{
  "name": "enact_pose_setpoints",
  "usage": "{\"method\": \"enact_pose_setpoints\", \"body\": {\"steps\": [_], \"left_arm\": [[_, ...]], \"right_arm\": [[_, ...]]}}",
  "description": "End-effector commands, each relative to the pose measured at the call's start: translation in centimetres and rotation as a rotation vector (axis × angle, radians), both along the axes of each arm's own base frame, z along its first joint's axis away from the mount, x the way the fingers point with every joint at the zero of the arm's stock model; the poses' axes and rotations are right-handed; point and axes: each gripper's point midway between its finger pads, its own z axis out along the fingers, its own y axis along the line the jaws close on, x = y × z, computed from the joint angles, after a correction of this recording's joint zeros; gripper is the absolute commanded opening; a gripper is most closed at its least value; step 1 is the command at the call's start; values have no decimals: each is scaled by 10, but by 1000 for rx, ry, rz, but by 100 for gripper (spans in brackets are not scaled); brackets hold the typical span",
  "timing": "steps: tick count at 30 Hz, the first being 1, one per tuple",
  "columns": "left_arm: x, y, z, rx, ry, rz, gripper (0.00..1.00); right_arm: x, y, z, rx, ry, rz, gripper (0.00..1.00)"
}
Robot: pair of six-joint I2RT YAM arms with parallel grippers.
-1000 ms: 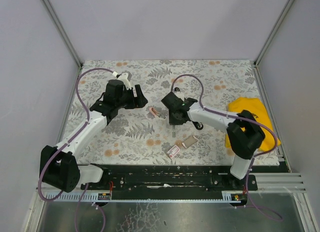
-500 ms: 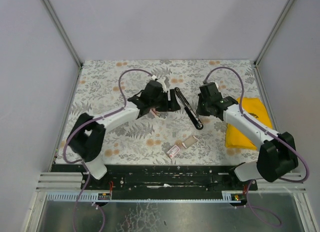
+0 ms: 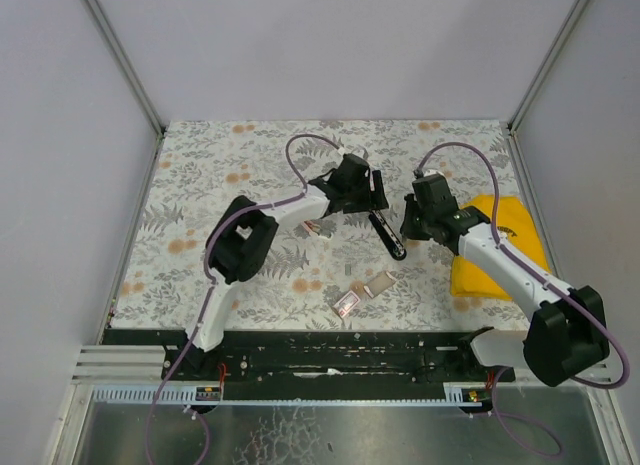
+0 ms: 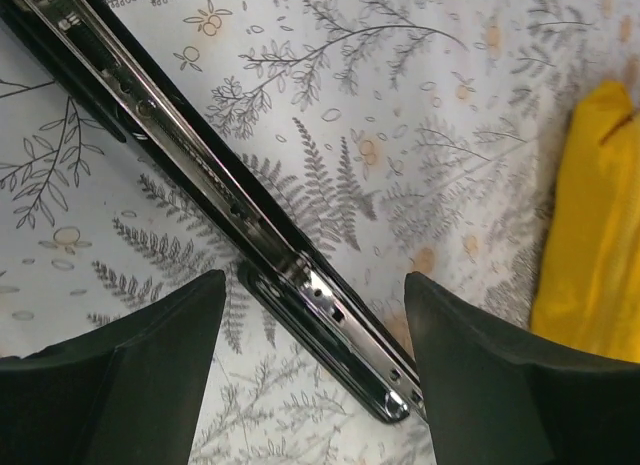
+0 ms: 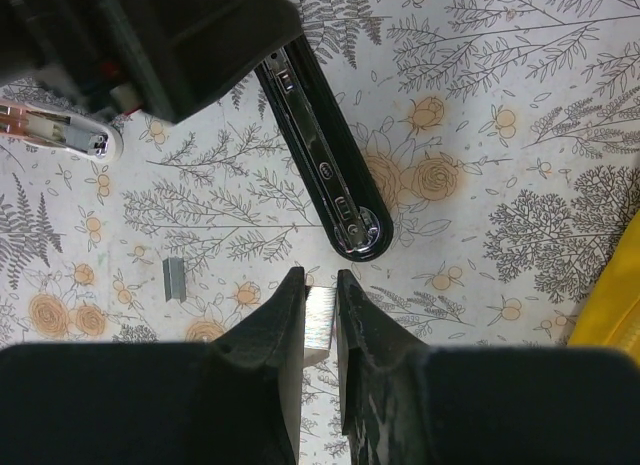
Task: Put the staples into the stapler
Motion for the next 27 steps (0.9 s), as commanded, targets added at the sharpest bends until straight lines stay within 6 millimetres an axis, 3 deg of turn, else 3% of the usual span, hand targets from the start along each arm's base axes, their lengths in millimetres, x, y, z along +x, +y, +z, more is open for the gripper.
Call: {"method": "enact_pose_setpoints", "body": {"steps": [1,5,9,20,24,27], "left_arm": [[17,4,-19,97,5,64,72],[23,9,-40,173,7,55,71],[18,12,-58,207,6,8,63],[0,-3,-69,158,-26,-172,40],[-6,-8,-64,110,-17,-184,48],[-8,-12,-50,63,-31,-181,53]], "right_arm": [[-1,1,16,35,-65,25,20],[-3,4,12,48,-71,44,20],[4,10,11,55,-97,84,20],[24,16,0,-7,-139,164,19],[27,22,-2,-11,-145,177,19],[29,30,-4,-30,-146,187,19]]}}
